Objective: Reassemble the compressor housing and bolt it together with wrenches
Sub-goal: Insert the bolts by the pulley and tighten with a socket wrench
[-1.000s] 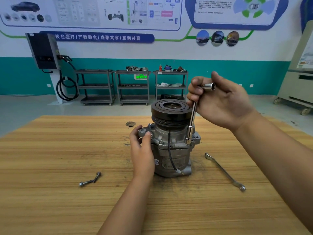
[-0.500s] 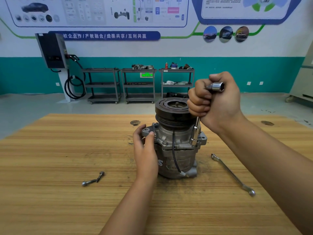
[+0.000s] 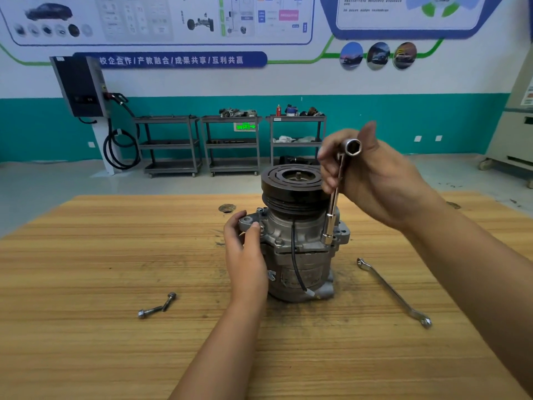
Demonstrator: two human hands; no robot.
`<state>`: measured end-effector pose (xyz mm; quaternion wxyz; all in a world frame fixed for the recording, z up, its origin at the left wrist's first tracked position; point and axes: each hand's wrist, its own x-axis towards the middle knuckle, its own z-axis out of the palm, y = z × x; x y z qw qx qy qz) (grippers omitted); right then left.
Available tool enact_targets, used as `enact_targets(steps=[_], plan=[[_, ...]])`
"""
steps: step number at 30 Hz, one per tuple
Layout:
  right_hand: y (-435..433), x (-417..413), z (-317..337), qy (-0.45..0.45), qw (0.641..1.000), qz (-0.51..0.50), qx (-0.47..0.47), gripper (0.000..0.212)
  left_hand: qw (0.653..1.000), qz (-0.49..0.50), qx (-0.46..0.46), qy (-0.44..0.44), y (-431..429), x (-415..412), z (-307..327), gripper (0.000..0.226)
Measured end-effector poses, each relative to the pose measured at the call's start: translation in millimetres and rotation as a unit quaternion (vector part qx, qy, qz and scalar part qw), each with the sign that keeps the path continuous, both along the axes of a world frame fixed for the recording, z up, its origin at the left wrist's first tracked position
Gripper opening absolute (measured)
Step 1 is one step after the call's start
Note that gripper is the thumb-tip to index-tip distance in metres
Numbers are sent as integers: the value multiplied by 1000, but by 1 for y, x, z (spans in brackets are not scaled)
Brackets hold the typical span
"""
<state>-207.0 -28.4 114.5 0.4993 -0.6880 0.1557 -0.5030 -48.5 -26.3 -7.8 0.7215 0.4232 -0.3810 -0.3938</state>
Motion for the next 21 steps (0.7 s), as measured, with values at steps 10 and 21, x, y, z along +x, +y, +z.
enact_targets(steps=[10, 21], plan=[[-7, -28, 20, 130, 990, -3, -58, 33, 1000, -5, -9, -22, -2, 1, -3, 23], [8, 4, 21, 188, 963, -147, -125, 54, 998, 19, -16, -58, -9, 4, -5, 25]])
